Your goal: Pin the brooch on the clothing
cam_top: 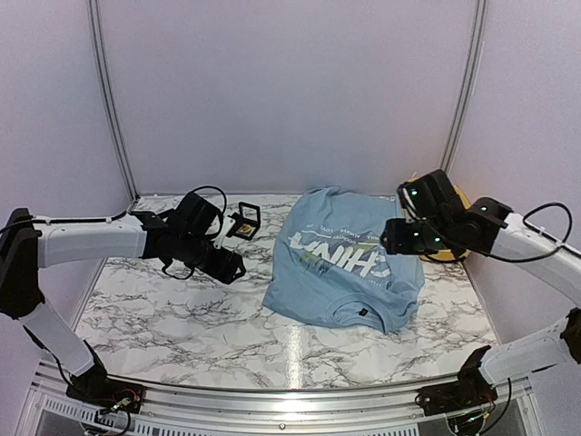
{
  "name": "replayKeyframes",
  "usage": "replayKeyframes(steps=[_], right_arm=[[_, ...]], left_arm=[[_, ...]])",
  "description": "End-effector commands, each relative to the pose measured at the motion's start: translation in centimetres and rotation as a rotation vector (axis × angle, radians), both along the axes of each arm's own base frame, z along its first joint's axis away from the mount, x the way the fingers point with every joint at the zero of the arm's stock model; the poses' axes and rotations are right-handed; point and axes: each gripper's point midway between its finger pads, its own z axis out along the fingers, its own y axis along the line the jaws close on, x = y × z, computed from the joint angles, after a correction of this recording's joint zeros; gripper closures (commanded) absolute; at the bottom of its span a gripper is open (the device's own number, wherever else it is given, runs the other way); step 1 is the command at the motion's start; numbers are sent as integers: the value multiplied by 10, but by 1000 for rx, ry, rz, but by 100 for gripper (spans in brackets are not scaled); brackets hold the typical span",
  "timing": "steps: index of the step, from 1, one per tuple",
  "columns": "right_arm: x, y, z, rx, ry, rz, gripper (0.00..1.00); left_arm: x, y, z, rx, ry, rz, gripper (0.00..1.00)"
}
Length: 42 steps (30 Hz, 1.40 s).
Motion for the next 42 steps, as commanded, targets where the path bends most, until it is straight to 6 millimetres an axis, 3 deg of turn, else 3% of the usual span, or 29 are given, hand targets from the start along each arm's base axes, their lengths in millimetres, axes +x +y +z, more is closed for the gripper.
replayKeyframes(steps=[1,4,8,13,15,16,17,19,20,23,25,28,30,33,35,39,42], right_arm=[[11,140,-19,30,-70,390,43],[13,207,-57,-36,-9,520,37],[26,264,-89,-77,26,570,31],[38,297,-128,-75,74,590,31],[35,300,-146,-88,128,598,34],[32,300,-157,-95,158,602,40],[30,299,-162,-100,179,606,54],[30,290,-160,-114,207,589,91],[32,286,-152,-105,202,580,100],[39,270,-117,-4,172,567,100],[42,252,-89,111,153,558,100],[38,219,-66,299,137,566,100],[34,189,-67,413,167,556,100],[32,136,-99,475,239,472,100],[35,114,-111,516,256,435,100],[58,83,-126,511,241,353,100],[67,75,-140,465,264,330,100]], left_arm=[[25,26,19,-94,-112,301,18],[27,47,23,-92,-142,369,18],[23,62,24,-94,-154,391,17],[19,67,22,-79,-161,379,17],[19,68,22,-71,-168,377,17],[19,69,22,-66,-171,377,17],[20,69,22,-60,-175,375,17],[21,68,22,-56,-176,366,17],[20,65,23,-62,-174,356,17],[21,62,22,-66,-170,341,17],[22,59,23,-69,-170,330,17],[22,51,23,-85,-156,296,18],[23,42,22,-104,-148,264,20],[25,26,14,-111,-123,231,36],[26,6,9,-130,-93,184,43],[27,-49,-3,-154,-42,71,44],[23,-90,-18,-157,-10,-16,42]])
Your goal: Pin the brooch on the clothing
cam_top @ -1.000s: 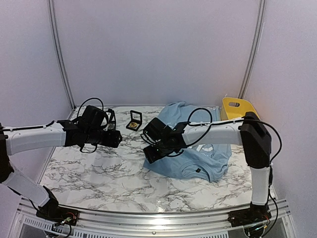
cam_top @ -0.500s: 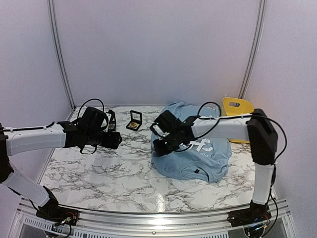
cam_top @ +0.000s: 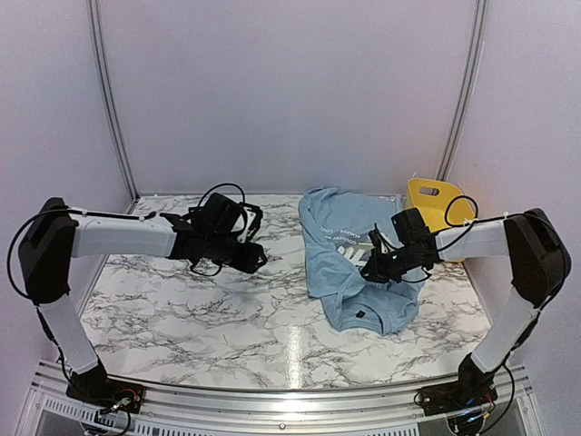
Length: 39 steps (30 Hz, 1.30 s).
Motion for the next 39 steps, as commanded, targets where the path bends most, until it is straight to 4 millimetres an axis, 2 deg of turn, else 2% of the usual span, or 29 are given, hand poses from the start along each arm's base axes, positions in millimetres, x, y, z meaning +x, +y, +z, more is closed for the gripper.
replayKeyframes(steps=[1,4,7,11,15,17,20,23,24,27,29,31,34,35,39], right_arm=[[21,7,10,28,-58,28,100],[22,6,3,20,-43,30,100],[22,6,6,14,-47,32,100],[24,4,18,10,-72,26,100],[24,4,27,5,-82,29,98],[25,4,36,6,-97,32,95],[28,5,55,9,-133,42,89],[31,2,71,-15,-159,44,72],[32,-2,76,-35,-164,37,66],[32,-21,98,-125,-196,-23,52],[29,-47,108,-218,-204,-115,50],[24,-80,112,-306,-202,-227,49],[14,-128,107,-385,-180,-374,50],[7,-141,98,-402,-157,-409,51],[-3,-170,72,-452,-95,-493,54]], left_arm=[[-14,-67,-13,-35,19,-188,41],[-36,-109,-31,41,-42,-378,35],[-51,-138,-47,145,-146,-546,32],[-40,-148,-74,250,-151,-578,32],[-38,-143,-99,338,-122,-586,36],[-35,-135,-109,384,-117,-570,46],[-34,-130,-113,411,-123,-561,66],[-30,-127,-112,428,-141,-549,100],[-28,-123,-110,438,-149,-535,100],[-24,-99,-97,485,-168,-461,100],[-29,-68,-88,520,-148,-401,100],[-40,-28,-81,567,-104,-342,100],[-64,31,-76,643,-8,-276,100],[-71,48,-75,660,24,-252,100],[-99,99,-81,731,142,-199,100]])
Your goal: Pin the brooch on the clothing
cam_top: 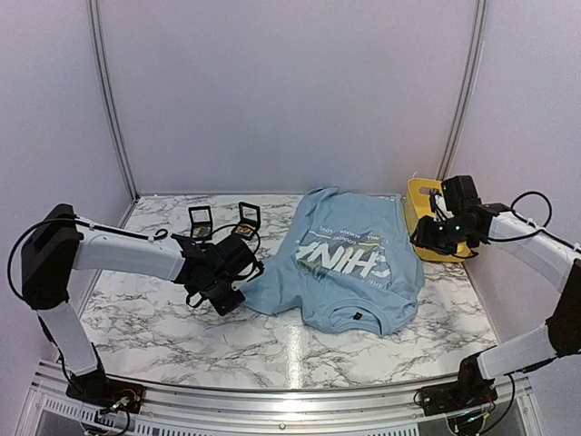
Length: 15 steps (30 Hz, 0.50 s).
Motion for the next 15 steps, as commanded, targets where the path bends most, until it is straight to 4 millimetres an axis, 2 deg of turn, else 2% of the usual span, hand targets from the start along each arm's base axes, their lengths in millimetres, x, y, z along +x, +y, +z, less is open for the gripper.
replayKeyframes(steps=[1,5,10,12,13,14,15], right_arm=[[-21,-41,-47,-103,141,-157,56],[-22,-44,-78,-124,201,-169,57],[-25,-47,-107,-151,269,-175,58],[-26,-47,-115,-156,282,-174,59],[-26,-46,-117,-148,283,-170,60],[-25,-44,-119,-142,283,-165,61],[-24,-44,-121,-141,284,-162,61]], left_arm=[[-35,69,-8,158,111,133,100],[-42,96,-11,235,144,176,100],[-23,140,-5,419,80,241,100],[-17,147,-4,429,78,270,100],[-16,146,-4,436,81,258,97],[-15,144,-3,434,81,245,77],[-13,142,-2,428,83,243,52]])
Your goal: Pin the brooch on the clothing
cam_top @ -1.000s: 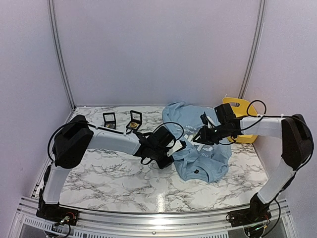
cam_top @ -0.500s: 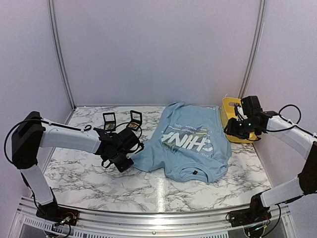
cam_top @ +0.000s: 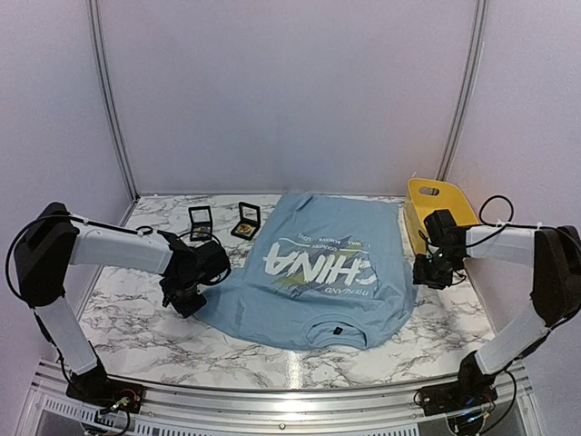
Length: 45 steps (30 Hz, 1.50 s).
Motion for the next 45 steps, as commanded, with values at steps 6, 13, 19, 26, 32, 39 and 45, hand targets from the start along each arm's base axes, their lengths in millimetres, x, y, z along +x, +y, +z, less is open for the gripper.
replayKeyframes(steps=[6,13,19,26,32,39,45], right_arm=[[17,-9,18,-67,-56,-9,67],[31,5,5,-28,-65,58,66],[29,15,-20,-5,16,78,66],[9,20,-27,59,60,27,100],[-29,3,22,62,9,-127,100],[-93,-10,73,90,7,-237,100],[-132,-3,63,115,186,-215,100]], left_arm=[[18,-34,61,-119,-95,-61,17],[-3,-146,117,-670,-132,-343,25],[-20,-171,78,-668,-14,-349,27],[-73,-189,17,-598,138,-580,2],[-64,-208,-3,-528,62,-656,2],[-60,-200,-25,-457,64,-651,18],[-75,-196,-28,-501,103,-675,54]])
